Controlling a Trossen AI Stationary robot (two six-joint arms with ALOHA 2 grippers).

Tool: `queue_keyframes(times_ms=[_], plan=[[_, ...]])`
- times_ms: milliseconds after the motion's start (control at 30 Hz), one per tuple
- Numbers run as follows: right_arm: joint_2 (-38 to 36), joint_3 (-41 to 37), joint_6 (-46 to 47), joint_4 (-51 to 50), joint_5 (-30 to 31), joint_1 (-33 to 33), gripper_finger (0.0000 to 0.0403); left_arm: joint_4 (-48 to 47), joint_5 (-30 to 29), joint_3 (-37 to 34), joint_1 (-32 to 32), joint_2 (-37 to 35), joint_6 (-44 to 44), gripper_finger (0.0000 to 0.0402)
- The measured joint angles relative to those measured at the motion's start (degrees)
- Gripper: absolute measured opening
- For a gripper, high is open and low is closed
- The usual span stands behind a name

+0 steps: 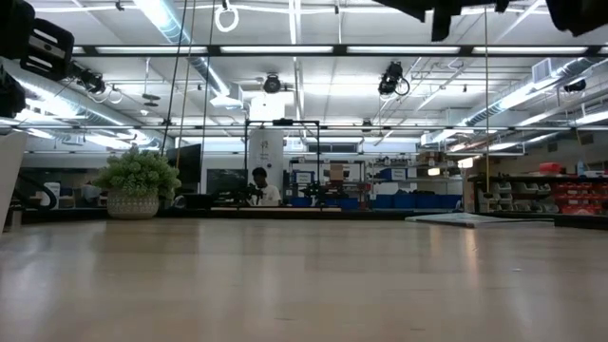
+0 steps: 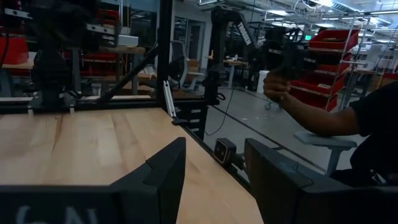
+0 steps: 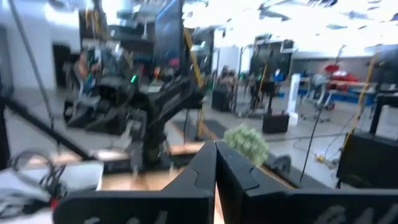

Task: Pick and place USB-C Cables
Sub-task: Return to Home Position

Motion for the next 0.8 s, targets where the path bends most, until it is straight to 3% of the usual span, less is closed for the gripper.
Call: queue_keyframes(times_ms=[233, 367, 500, 700, 800], plan=[[-3.01, -4.98, -5.37, 9.64, 1.02, -0.52, 0.0015, 0.0, 0.02, -0.02, -0.01, 0.0, 0.28, 0.0172], [-4.88, -4.99, -12.43, 10.52, 7.59, -1.03, 0.0013, 0.04, 0.02, -0.02, 0.0, 0.0, 0.26, 0.0172], [-7.63, -4.99, -7.0, 10.58, 14.77, 0.27, 0.0014, 0.04, 0.02, -0.02, 0.0, 0.0, 0.26, 0.0172], [-10.98, -5.5, -4.66, 8.35, 12.08, 3.58, 0.0025, 0.02, 0.02, -0.02, -0.02, 0.0, 0.3, 0.0172], [-11.81, -7.93, 0.26, 8.23, 5.86, 3.29, 0.0026, 0.0, 0.02, -0.02, 0.0, 0.0, 0.28, 0.0172]])
